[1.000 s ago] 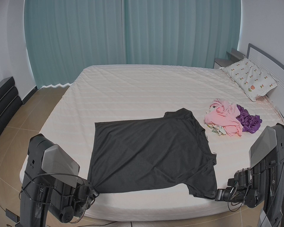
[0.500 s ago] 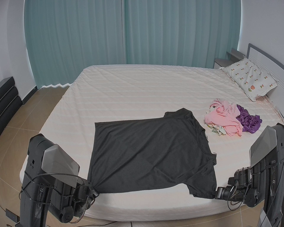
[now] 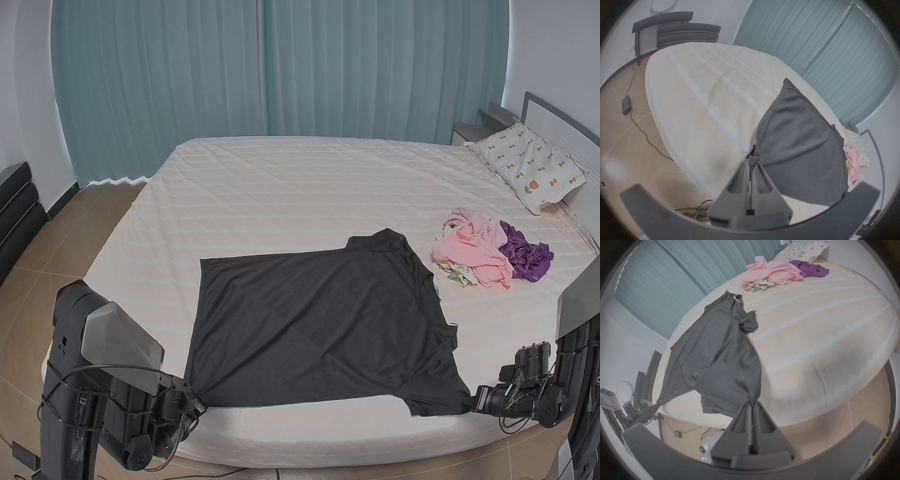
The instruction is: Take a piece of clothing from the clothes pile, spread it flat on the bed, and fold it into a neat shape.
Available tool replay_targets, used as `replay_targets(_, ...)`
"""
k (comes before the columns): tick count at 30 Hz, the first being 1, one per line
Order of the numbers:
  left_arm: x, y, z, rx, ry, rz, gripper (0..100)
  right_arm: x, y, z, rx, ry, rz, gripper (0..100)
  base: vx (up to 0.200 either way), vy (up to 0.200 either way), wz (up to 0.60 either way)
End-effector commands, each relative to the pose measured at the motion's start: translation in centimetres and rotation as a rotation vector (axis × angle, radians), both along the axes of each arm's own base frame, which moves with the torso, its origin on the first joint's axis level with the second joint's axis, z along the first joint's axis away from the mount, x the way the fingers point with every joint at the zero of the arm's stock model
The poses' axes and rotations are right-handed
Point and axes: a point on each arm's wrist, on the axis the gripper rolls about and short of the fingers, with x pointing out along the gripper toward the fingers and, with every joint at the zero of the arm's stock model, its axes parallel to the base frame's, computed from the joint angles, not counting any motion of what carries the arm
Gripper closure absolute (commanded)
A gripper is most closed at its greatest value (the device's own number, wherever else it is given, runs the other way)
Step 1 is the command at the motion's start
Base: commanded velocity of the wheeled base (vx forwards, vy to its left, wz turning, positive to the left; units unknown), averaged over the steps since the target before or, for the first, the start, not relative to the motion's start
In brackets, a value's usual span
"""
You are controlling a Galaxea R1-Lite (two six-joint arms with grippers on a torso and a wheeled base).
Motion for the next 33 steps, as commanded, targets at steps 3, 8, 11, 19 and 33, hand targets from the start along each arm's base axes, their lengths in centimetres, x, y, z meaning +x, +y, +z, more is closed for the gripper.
replay_targets(3, 0.5, 0.3, 1.4, -0.022, -0.064, 0.024, 100, -1.8, -0.5, 4.0, 0.013, -0.041, 0.023, 100, 0.000, 0.000, 0.00)
replay_targets(8, 0.7, 0.4, 2.2, -0.002, -0.102, 0.053, 100, -2.7, -0.3, 4.5, -0.015, -0.010, 0.068, 100, 0.000, 0.000, 0.00)
replay_targets(11, 0.7, 0.4, 2.7, 0.004, -0.123, 0.059, 100, -2.8, -0.3, 4.7, -0.016, -0.018, 0.067, 100, 0.000, 0.000, 0.00)
replay_targets(19, 0.0, 0.8, 3.2, 0.085, -0.099, 0.005, 100, -3.9, -0.3, 5.6, -0.027, 0.010, 0.077, 100, 0.000, 0.000, 0.00)
replay_targets(33, -2.8, 1.2, 3.1, 0.158, 0.007, -0.081, 100, -5.3, -0.3, 5.4, -0.068, 0.106, 0.142, 100, 0.000, 0.000, 0.00)
